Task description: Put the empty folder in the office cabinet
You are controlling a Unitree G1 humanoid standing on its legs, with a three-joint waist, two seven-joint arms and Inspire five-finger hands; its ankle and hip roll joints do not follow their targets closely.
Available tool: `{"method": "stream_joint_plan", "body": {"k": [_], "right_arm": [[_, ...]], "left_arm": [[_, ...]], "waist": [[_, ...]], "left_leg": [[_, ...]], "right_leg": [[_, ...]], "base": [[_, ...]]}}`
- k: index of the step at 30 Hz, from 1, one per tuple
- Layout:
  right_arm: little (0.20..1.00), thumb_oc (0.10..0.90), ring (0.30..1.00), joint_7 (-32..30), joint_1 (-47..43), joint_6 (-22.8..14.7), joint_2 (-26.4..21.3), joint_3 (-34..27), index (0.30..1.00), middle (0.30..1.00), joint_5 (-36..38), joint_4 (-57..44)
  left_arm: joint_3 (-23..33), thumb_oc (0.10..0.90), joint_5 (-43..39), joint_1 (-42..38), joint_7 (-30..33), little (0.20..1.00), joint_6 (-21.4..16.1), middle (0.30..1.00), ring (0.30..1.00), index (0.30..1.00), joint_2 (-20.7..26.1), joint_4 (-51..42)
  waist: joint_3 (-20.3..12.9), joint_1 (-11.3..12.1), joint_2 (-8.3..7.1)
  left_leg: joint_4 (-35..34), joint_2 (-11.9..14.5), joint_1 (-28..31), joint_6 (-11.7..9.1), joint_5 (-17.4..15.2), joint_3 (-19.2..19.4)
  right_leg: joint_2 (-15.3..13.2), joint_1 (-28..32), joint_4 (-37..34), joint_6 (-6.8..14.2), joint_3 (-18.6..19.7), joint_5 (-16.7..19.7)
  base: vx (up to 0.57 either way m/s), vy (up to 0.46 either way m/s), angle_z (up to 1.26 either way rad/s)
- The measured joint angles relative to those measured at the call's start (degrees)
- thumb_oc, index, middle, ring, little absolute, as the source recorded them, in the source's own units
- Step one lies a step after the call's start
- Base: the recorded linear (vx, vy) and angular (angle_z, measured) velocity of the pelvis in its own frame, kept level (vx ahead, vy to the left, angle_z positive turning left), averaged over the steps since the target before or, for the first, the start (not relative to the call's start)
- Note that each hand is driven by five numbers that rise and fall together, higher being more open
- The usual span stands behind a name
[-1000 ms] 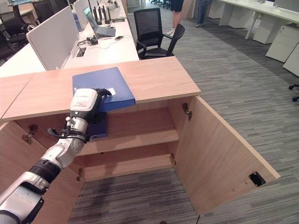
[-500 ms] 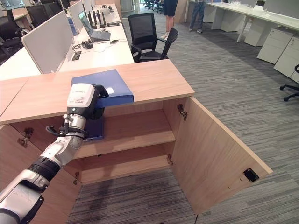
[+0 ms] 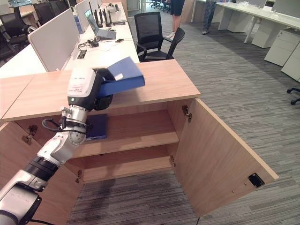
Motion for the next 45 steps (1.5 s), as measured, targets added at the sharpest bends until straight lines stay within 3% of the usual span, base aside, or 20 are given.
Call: {"method": "stream_joint_plan", "body": {"k": [7,8,13,16,21,25,29,36,41,45], "right_arm": [[0.9,0.8,0.9,0.5,0.6,0.0,0.7,0.0,0.9,0.9,1.2,0.0],[0.9,0.8,0.9,0.9,0.7,0.0,0.7,-0.1,0.9,0.9,1.2,0.0],[0.9,0.8,0.9,1.5,1.0,0.2,1.0,-0.1,0.9,0.9,1.2,0.1],[0.9,0.8,0.9,2.0,0.6,0.4,0.6,-0.1,0.9,0.9,1.2,-0.1],[0.9,0.8,0.9,3.0,0.7,0.6,0.4,0.0,0.9,0.9,2.5,-0.3],[0.9,0.8,0.9,5.4,1.2,0.7,0.6,0.1,0.9,0.9,9.3,-6.4],[0.9,0.8,0.9,7.6,2.6,1.2,0.7,3.3,0.9,0.9,17.4,-17.3],[0.9,0.8,0.9,17.8,3.0,0.5,-0.1,11.8,0.9,0.9,38.8,-52.0],[0.9,0.8,0.9,21.0,0.0,0.3,-1.2,15.3,0.9,0.9,45.2,-62.3],[0.9,0.8,0.9,22.3,0.0,0.3,-0.7,16.7,0.9,0.9,48.1,-63.2]], "left_arm": [[10.8,0.4,-6.9,7.3,0.3,0.3,-6.1,0.3,0.3,0.3,-0.1,-17.4],[14.4,0.4,-12.9,10.8,0.4,0.3,-8.7,0.3,0.3,0.3,-1.6,-20.8],[17.2,0.4,-29.1,14.4,0.2,0.3,-13.3,0.3,0.3,0.3,-4.0,-23.2],[22.5,0.4,-47.8,21.2,-5.2,0.3,-16.2,0.3,0.3,0.3,-9.8,-25.3],[23.5,0.4,-64.7,29.2,-11.8,0.3,-16.2,0.3,0.3,0.3,-14.0,-25.1],[23.4,0.4,-77.8,36.6,-18.4,0.3,-15.4,0.3,0.3,0.3,-15.7,-24.7],[24.0,0.4,-83.2,39.3,-22.0,0.3,-15.0,0.3,0.3,0.3,-16.4,-23.8],[23.5,0.4,-89.2,43.6,-24.1,0.3,-14.7,0.3,0.3,0.3,-20.4,-23.0],[23.0,0.4,-89.6,43.8,-24.4,0.3,-14.6,0.3,0.3,0.3,-20.6,-22.9],[22.0,0.4,-89.7,43.9,-24.4,0.3,-14.0,0.3,0.3,0.3,-20.9,-22.8]], "waist": [[-0.1,0.9,0.47],[0.0,1.1,0.83],[-0.1,3.0,1.25],[-0.4,3.5,1.62],[-0.5,4.7,1.85],[-0.4,4.8,1.91],[-0.4,5.9,2.17],[-0.2,7.8,1.72],[0.2,9.1,0.62],[0.4,9.1,0.13]], "left_leg": [[0.0,0.0,0.2,-0.1,-0.1,-0.8],[0.0,-0.1,0.2,-0.3,-0.2,-0.9],[0.0,-0.1,0.1,-0.5,-0.2,-1.9],[0.0,-0.2,0.0,-0.3,-0.2,-2.4],[0.0,-0.1,-0.2,-0.2,-0.1,-2.8],[0.0,-0.2,-0.5,-0.2,0.0,-3.3],[0.0,-0.1,-0.7,-0.2,0.0,-3.6],[0.0,0.0,-1.1,-0.4,0.2,-4.6],[0.0,-0.2,-1.2,-0.7,0.5,-5.2],[0.0,-0.4,-1.2,-0.3,0.6,-5.2]], "right_leg": [[0.0,0.6,0.0,0.2,-0.9,-0.3],[0.0,0.6,0.0,0.2,-0.9,-0.3],[0.1,1.0,0.0,0.3,-1.2,-0.6],[0.0,1.1,0.0,0.3,-1.7,-0.6],[0.0,1.1,0.0,0.2,-2.3,-0.7],[0.0,1.0,0.0,0.1,-2.7,-0.7],[0.2,1.0,0.0,0.1,-3.1,-0.8],[0.4,1.1,0.0,-0.1,-4.0,-1.0],[0.2,1.3,0.0,0.0,-4.4,-1.2],[0.0,1.4,0.0,-0.1,-4.5,-1.3]], "base": [[0.0,-0.013,0.07],[-0.04,-0.014,0.04],[-0.01,-0.018,0.08],[0.0,-0.012,0.07],[-0.02,-0.006,0.05],[0.01,-0.001,0.06],[0.0,0.001,0.03],[0.0,0.001,0.07],[0.0,0.008,0.07],[0.0,0.003,0.01]]}}
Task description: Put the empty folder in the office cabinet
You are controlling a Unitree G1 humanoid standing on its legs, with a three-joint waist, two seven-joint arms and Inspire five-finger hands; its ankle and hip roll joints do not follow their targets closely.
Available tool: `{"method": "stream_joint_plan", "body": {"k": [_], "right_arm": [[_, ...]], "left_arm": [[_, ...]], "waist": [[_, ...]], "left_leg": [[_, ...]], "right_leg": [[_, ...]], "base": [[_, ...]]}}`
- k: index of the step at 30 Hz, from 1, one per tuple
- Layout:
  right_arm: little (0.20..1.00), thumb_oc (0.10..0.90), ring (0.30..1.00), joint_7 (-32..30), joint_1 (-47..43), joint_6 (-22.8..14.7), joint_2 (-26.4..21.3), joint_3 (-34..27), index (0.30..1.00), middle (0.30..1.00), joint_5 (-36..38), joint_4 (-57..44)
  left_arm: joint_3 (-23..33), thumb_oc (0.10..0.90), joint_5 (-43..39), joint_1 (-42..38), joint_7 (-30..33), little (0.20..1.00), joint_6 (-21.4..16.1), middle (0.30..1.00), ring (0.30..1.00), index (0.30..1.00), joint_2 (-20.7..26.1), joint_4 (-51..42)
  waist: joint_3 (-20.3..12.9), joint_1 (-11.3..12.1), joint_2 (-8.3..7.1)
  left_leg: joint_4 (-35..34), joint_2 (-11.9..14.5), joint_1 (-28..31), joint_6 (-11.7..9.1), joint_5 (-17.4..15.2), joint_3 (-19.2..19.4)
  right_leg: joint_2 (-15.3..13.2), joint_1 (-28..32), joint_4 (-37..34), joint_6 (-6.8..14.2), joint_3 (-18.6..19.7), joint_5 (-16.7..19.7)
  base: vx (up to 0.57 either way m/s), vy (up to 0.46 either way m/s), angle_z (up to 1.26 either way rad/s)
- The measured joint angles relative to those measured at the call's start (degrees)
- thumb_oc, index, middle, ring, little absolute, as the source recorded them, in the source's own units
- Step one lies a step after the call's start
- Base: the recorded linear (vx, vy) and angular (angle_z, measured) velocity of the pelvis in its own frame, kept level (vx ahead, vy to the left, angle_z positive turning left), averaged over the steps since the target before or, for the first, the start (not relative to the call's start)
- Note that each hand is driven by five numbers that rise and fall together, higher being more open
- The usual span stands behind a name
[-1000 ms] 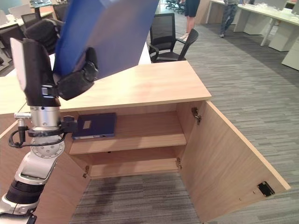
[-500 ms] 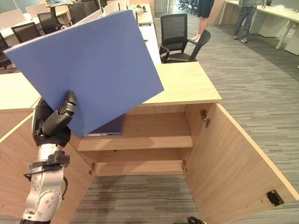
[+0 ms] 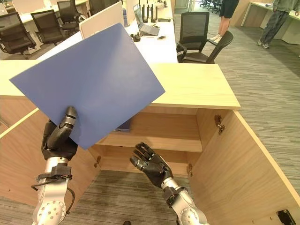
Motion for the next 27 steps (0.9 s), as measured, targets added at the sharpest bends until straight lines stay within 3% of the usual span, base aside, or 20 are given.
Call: {"method": "stream_joint_plan", "body": {"k": [10,27], "right_arm": [[0.9,0.8,0.9,0.0,-1.7,-0.1,-0.2,3.4,0.9,0.9,2.6,0.0],[0.9,0.8,0.9,-1.0,-8.6,-3.0,0.6,3.4,0.9,0.9,3.7,-5.0]], "left_arm": [[-6.0,0.4,0.1,0.0,-1.6,0.3,1.9,0.3,0.3,0.3,-1.5,1.4],[-8.1,0.4,-0.1,0.0,-2.7,0.3,3.4,0.3,0.3,0.3,-1.9,4.9]], "waist": [[0.2,-0.2,-0.15],[1.3,0.1,-0.41]], "left_leg": [[0.0,-0.4,-0.2,0.1,-0.4,0.0],[0.0,-0.4,0.0,0.3,-0.3,0.1]], "right_leg": [[-0.4,-0.2,0.0,0.3,-0.1,-0.3],[-0.4,0.1,0.0,0.3,-0.2,-0.4]], "base": [[0.01,0.001,0.0],[0.0,0.0,0.0]]}}
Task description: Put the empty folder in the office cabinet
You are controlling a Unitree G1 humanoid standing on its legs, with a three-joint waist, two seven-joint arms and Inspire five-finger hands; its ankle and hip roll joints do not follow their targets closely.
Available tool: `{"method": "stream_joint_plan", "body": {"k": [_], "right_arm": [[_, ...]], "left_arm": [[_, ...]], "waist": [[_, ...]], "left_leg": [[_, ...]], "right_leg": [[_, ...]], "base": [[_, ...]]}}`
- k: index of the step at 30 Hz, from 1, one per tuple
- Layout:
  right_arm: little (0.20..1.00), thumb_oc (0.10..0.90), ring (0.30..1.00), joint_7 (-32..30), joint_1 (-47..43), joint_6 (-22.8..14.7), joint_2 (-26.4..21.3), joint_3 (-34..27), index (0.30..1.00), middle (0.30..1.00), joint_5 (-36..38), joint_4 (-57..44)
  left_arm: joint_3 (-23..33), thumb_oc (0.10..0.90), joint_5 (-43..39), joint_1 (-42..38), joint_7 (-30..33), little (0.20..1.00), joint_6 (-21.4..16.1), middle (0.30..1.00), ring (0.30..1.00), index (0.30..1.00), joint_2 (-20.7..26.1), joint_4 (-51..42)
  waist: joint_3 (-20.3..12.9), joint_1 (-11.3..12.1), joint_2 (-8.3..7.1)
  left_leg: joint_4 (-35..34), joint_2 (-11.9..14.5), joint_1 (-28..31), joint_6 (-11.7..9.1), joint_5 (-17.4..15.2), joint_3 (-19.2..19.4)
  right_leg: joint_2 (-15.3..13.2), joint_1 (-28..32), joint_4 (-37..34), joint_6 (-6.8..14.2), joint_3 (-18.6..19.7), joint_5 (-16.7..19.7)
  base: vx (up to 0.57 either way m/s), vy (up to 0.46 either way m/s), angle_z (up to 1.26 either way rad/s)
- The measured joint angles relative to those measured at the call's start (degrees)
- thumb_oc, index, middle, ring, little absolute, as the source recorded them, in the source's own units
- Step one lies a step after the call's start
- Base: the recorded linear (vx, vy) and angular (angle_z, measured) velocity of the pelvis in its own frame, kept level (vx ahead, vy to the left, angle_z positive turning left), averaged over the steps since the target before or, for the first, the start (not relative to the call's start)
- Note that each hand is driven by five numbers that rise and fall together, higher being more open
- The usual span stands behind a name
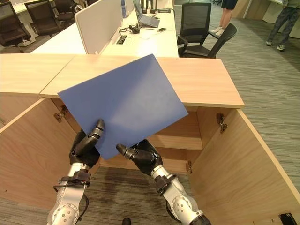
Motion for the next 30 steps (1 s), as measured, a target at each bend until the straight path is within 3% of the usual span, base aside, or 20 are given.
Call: {"method": "stream_joint_plan", "body": {"k": [10,30], "right_arm": [[0.9,0.8,0.9,-4.0,-1.1,-4.3,1.4,-4.7,0.9,0.9,1.7,-1.0],[0.9,0.8,0.9,-6.1,-2.1,-7.3,4.0,-5.1,0.9,0.9,3.4,-1.0]], "left_arm": [[0.3,0.4,-0.1,0.0,-1.6,0.3,0.1,0.3,0.3,0.3,-0.1,1.6],[-0.4,0.4,-2.2,0.3,-3.4,0.3,1.7,0.3,0.3,0.3,-0.2,4.0]], "waist": [[0.0,0.3,-0.01],[0.0,1.5,-0.04]], "left_leg": [[0.0,0.0,0.1,0.0,0.0,-0.1],[0.0,0.0,0.1,0.0,0.0,-0.2]], "right_leg": [[0.0,0.2,0.0,0.0,-0.1,0.0],[0.0,0.2,0.0,0.0,-0.2,-0.1]], "base": [[0.0,0.0,0.0],[0.0,0.0,0.0]]}}
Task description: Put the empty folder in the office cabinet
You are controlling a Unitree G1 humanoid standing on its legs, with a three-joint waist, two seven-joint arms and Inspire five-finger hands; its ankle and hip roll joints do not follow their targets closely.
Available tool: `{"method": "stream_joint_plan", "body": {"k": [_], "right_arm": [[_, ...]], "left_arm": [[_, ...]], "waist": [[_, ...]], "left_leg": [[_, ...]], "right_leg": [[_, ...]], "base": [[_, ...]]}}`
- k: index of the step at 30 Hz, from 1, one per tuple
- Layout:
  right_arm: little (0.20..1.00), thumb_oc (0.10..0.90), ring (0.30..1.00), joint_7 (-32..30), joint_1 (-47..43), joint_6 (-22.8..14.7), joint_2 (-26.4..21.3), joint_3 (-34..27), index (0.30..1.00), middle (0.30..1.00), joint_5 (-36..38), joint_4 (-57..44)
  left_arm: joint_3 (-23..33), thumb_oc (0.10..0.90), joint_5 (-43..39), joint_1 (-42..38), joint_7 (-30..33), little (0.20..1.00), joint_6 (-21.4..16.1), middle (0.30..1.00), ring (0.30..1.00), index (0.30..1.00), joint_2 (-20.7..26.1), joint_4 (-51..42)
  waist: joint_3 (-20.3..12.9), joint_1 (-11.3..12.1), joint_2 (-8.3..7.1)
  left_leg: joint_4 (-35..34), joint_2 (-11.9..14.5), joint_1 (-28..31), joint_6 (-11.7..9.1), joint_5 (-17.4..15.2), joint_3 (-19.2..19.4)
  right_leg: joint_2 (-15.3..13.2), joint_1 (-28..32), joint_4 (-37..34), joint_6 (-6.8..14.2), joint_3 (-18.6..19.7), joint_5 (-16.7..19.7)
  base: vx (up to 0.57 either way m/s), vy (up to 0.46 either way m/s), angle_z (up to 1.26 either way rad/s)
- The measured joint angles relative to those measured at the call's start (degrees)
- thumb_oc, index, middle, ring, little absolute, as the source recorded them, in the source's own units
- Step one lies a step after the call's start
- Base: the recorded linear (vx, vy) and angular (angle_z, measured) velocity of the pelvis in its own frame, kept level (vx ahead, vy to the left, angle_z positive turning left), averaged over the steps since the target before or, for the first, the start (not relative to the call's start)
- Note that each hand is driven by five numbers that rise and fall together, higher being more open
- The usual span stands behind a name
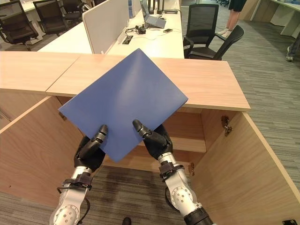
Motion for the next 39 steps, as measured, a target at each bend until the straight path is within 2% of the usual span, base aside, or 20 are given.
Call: {"method": "stream_joint_plan", "body": {"k": [1,2,21,22,24,28,30,33,36,39], "right_arm": [[0.505,0.536,0.505,0.0,0.0,-0.1,0.1,0.0,0.505,0.505,0.0,0.0],[0.3,0.4,0.3,0.0,0.0,-0.1,0.1,0.0,0.3,0.3,0.0,0.0],[0.3,0.4,0.3,0.0,0.2,1.2,-0.1,-1.6,0.3,0.3,0.0,0.0],[0.3,0.4,0.3,0.2,0.6,1.6,-0.6,-1.9,0.3,0.3,-0.1,0.0],[0.3,0.4,0.3,0.2,1.2,2.1,-0.8,-2.1,0.3,0.3,-0.1,0.0],[0.3,0.4,0.3,0.5,7.1,4.5,-1.4,-4.9,0.3,0.3,-2.4,0.2],[0.3,0.4,0.3,2.5,11.7,5.9,-1.8,-8.1,0.3,0.3,-4.2,2.6],[0.3,0.4,0.3,2.0,14.8,7.3,-2.4,-11.1,0.3,0.3,-4.9,7.0],[0.3,0.4,0.3,1.7,17.9,7.8,-2.7,-14.3,0.3,0.3,-5.9,10.0],[0.3,0.4,0.3,1.8,18.8,8.1,-0.8,-17.4,0.3,0.3,-5.8,13.5]], "left_arm": [[0.0,0.4,0.0,0.0,0.0,0.3,0.0,0.3,0.3,0.3,0.0,0.0],[0.0,0.4,0.0,0.0,0.0,0.3,0.0,0.3,0.3,0.3,0.0,0.0],[-0.1,0.4,2.8,0.2,-2.7,0.3,0.5,0.3,0.3,0.3,0.2,0.1],[-0.1,0.482,2.8,0.3,-2.8,0.422,0.6,0.422,0.422,0.422,0.2,0.3],[-0.1,0.8,2.9,0.4,-2.8,0.9,1.1,0.9,0.9,0.9,0.3,0.7],[0.1,0.8,8.1,2.3,-2.8,0.9,1.8,0.9,0.9,0.9,0.6,2.6],[2.6,0.8,13.0,2.9,-3.5,0.9,1.8,0.9,0.9,0.9,1.9,6.0],[6.4,0.8,16.8,4.3,-3.2,0.9,1.8,0.9,0.9,0.9,3.1,10.7],[9.2,0.8,21.5,4.7,-2.0,0.9,2.8,0.9,0.9,0.9,3.4,19.2],[8.9,0.8,26.9,5.5,-2.8,0.9,2.8,0.9,0.9,0.9,3.5,29.2]], "waist": [[0.0,0.0,-0.01],[0.0,0.0,-0.01],[0.3,-0.1,-0.63],[0.3,-0.2,-0.63],[0.3,-0.2,-0.63],[0.3,-0.2,-0.75],[0.2,-0.3,-0.78],[0.2,-1.6,-0.76],[0.2,-2.4,-0.63],[0.1,-3.6,-0.44]], "left_leg": [[0.0,0.0,0.0,0.0,0.0,0.0],[0.0,0.0,0.0,0.0,0.0,0.0],[0.0,0.0,0.0,0.0,0.0,-0.1],[0.0,0.0,0.0,0.0,0.0,-0.1],[0.0,0.0,0.0,0.0,0.0,-0.1],[0.0,-0.1,0.0,0.0,0.0,-0.3],[0.0,-0.1,0.2,0.0,0.0,-0.6],[0.0,-0.1,0.0,0.0,0.0,-0.8],[0.0,0.0,-0.1,-0.1,-0.2,-0.8],[0.0,0.0,0.0,-0.3,-0.3,-0.5]], "right_leg": [[0.0,0.0,0.0,0.0,0.0,0.0],[0.0,0.0,0.0,0.0,0.0,0.0],[0.0,0.1,0.4,0.0,-0.1,0.0],[0.0,0.1,0.4,0.0,-0.1,0.0],[0.0,0.2,0.4,0.0,-0.2,0.0],[-0.1,0.3,0.4,0.0,-0.7,-0.1],[-0.1,0.6,0.4,0.1,-0.8,-0.3],[0.0,0.5,0.4,0.1,-0.9,-0.3],[0.0,0.3,0.3,0.0,-0.9,-0.3],[0.0,0.3,0.0,0.1,-0.6,-0.4]], "base": [[0.0,0.0,0.0],[0.0,0.0,0.0],[0.0,0.0,0.0],[0.0,0.0,0.0],[0.0,0.0,0.0],[0.02,-0.019,0.05],[0.01,-0.018,0.04],[0.0,-0.009,0.02],[0.0,0.0,0.0],[0.0,-0.005,-0.04]]}}
